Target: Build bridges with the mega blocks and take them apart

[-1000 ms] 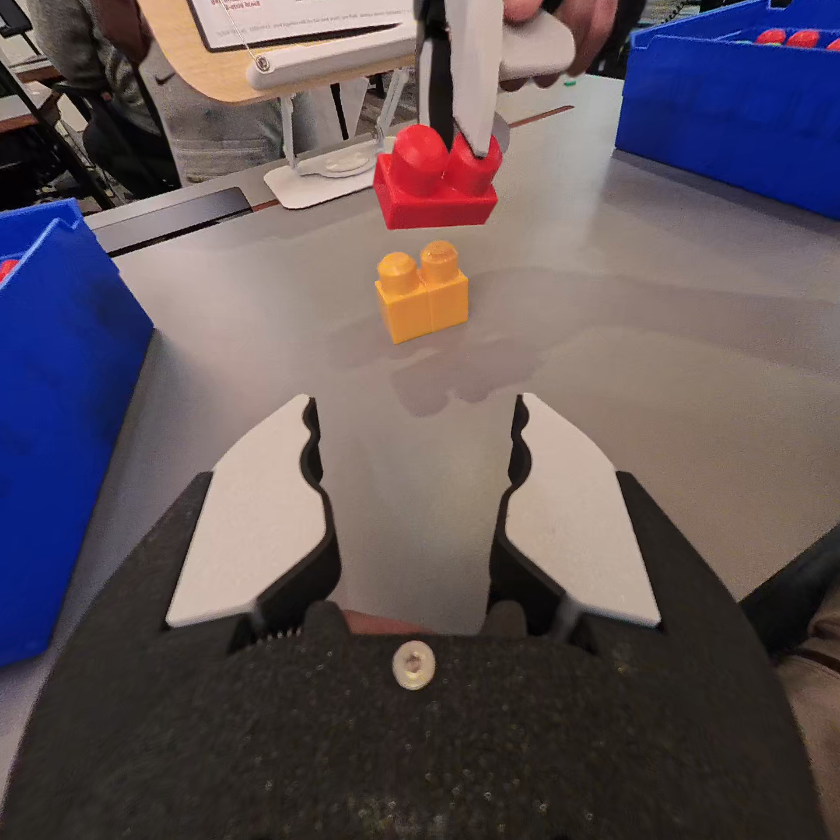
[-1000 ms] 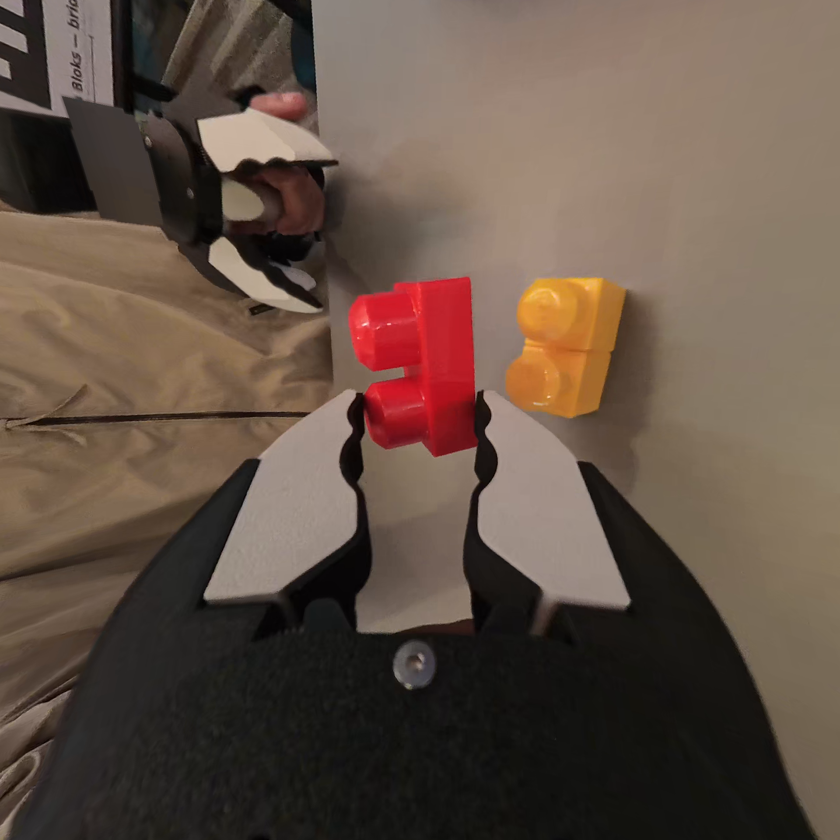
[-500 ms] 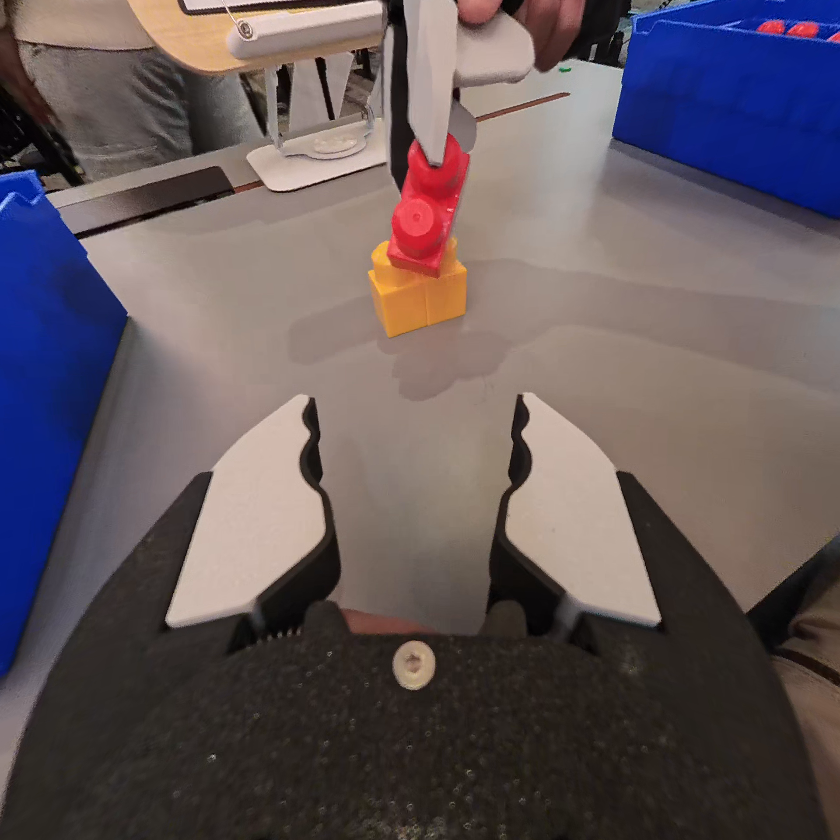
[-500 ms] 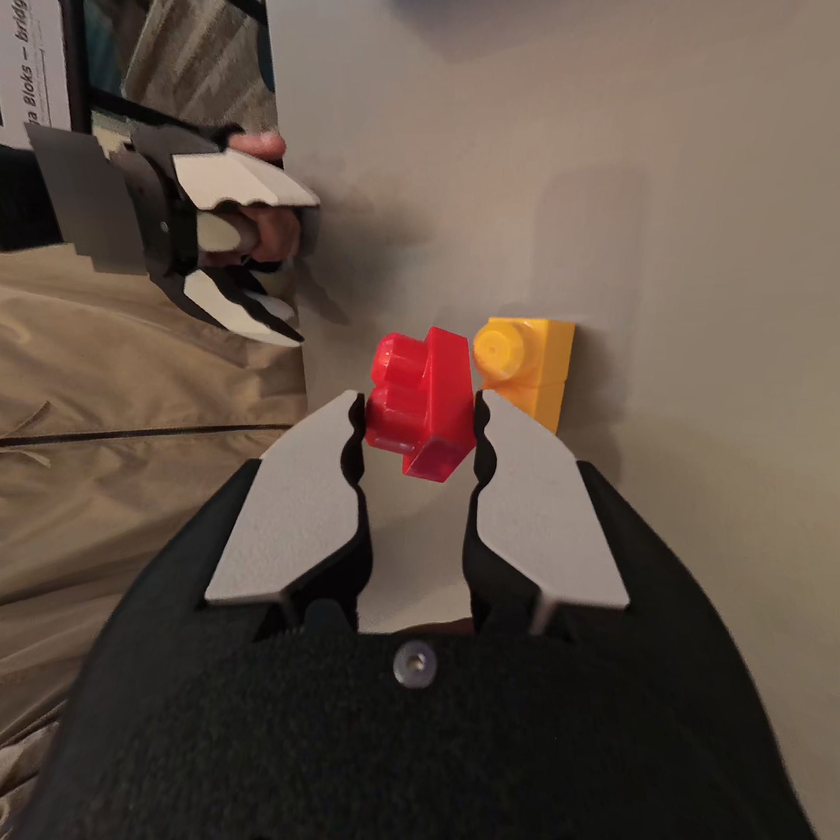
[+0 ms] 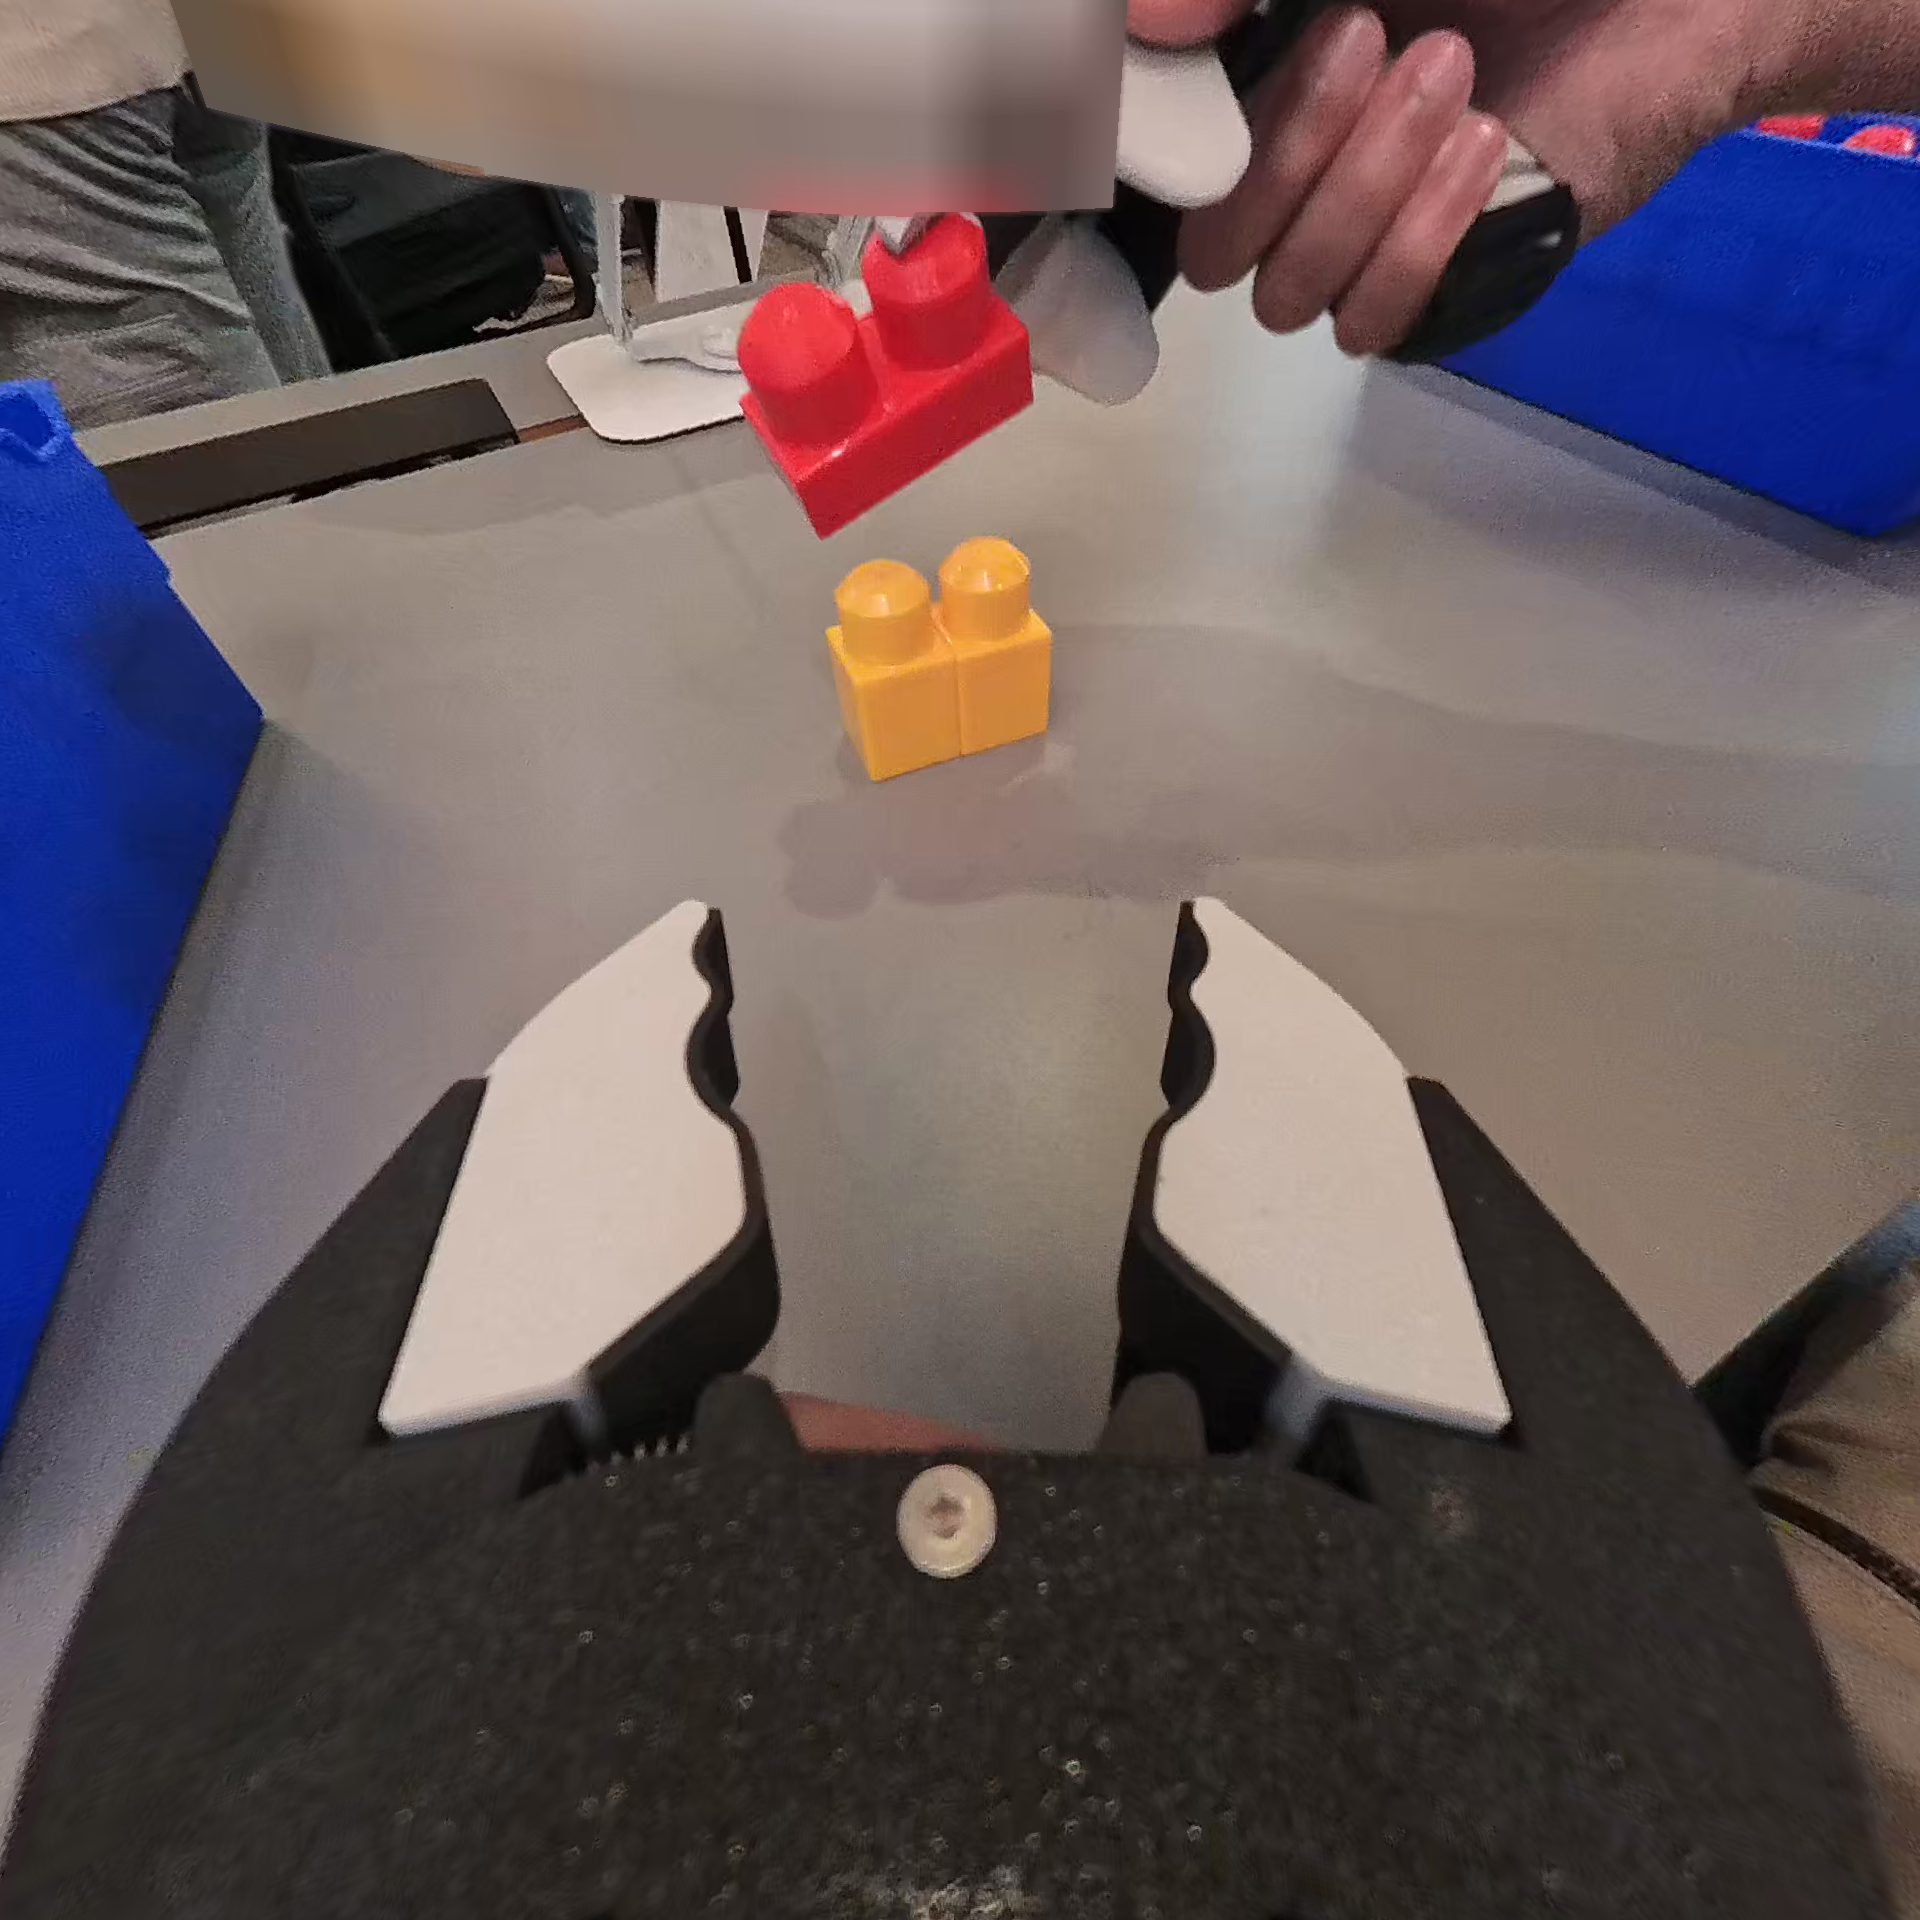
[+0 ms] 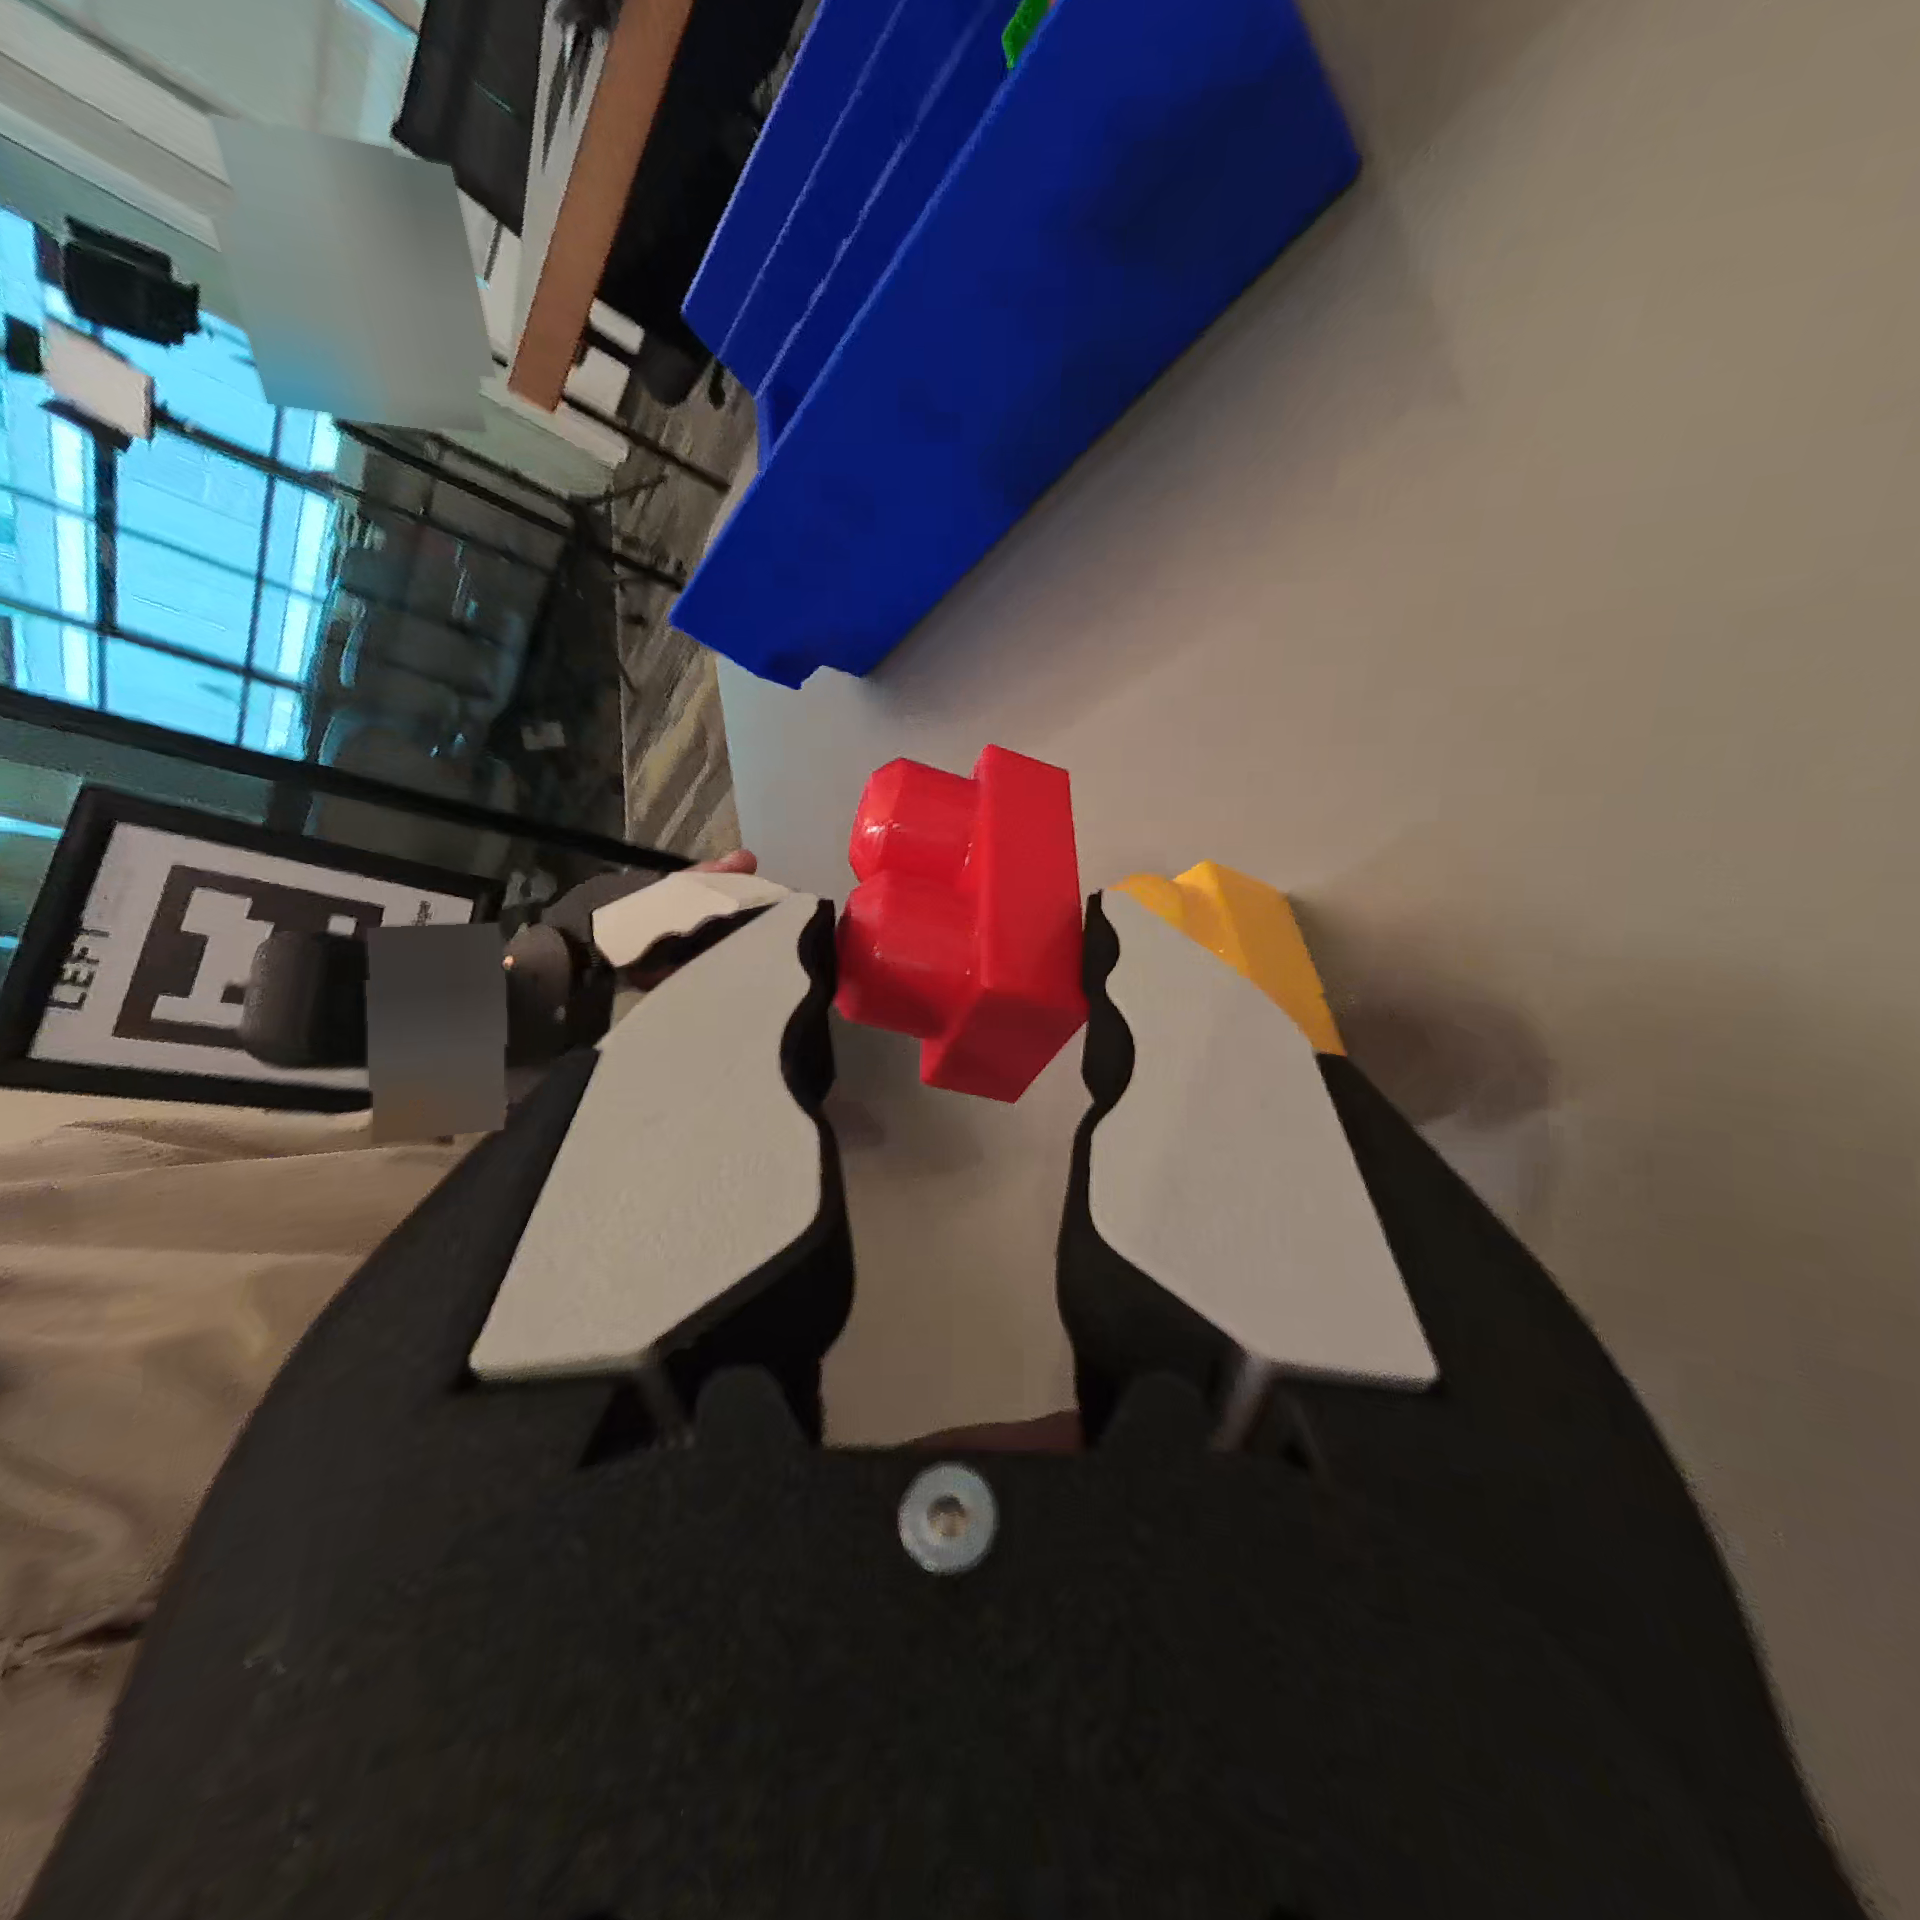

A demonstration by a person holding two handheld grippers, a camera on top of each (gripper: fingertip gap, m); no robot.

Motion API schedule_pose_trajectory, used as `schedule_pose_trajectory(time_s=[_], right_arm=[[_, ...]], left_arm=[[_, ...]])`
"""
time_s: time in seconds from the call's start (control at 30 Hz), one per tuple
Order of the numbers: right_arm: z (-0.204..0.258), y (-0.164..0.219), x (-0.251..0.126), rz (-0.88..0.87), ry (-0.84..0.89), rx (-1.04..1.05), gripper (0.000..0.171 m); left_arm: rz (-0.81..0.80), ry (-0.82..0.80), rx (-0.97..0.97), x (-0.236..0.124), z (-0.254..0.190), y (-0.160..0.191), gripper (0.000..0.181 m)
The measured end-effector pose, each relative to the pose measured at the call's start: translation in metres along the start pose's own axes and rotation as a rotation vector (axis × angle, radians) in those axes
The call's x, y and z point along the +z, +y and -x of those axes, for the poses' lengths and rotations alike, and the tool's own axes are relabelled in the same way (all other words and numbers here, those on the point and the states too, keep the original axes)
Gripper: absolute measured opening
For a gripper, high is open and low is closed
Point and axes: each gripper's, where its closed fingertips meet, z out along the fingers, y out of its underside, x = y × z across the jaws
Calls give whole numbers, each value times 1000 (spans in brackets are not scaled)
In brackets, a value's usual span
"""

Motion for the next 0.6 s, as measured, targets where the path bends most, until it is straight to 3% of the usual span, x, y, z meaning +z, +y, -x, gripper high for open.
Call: schedule_pose_trajectory(time_s=[0.6], right_arm=[[-17, 17, 9, -16, 117, -73, 45]], left_arm=[[-1, 18, 1, -1, -8, 0, 80]])
